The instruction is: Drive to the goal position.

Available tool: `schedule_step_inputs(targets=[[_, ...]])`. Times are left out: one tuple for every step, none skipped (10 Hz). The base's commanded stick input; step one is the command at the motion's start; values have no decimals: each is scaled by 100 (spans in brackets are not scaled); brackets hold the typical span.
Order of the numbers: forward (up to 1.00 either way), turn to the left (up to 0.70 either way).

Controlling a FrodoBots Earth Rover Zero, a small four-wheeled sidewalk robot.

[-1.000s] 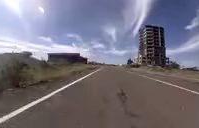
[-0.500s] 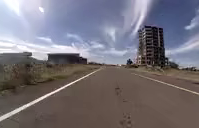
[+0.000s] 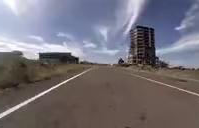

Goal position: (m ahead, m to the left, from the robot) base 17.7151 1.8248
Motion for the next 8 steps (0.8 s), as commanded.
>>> schedule_step_inputs(targets=[[-100, 0], [-100, 0], [-100, 0], [-100, 0], [-100, 0], [-100, 0], [-100, 0], [-100, 0]])
